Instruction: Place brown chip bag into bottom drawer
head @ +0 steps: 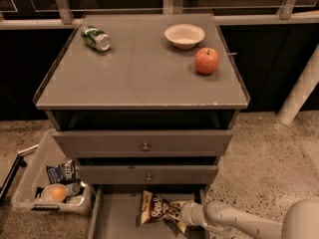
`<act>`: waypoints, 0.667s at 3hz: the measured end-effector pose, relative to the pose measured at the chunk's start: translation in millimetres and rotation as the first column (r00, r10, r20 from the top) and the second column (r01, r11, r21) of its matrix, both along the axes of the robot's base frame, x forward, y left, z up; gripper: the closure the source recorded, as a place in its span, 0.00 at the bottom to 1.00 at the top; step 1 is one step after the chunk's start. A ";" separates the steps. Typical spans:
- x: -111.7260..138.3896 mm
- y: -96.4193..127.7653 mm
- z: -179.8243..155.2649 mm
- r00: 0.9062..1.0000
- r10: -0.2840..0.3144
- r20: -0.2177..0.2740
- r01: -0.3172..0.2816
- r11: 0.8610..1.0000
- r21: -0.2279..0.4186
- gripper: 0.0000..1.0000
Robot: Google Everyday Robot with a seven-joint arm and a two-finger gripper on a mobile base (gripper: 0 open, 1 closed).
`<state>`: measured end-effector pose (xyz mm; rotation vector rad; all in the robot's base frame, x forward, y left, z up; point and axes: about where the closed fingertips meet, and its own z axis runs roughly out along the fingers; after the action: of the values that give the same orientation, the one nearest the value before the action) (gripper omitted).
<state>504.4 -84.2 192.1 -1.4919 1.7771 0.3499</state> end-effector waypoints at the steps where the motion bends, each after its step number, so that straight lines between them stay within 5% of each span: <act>1: 0.0 0.0 0.0 1.000 0.000 0.000 0.000 1.000 0.000 0.58; 2: 0.0 0.1 0.0 1.000 0.000 0.000 0.000 1.000 0.000 0.35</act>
Offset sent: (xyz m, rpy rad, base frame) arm 0.0000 0.0000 0.0000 0.0000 0.0000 0.0000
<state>504.3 -84.2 192.1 -1.4919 1.7770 0.3500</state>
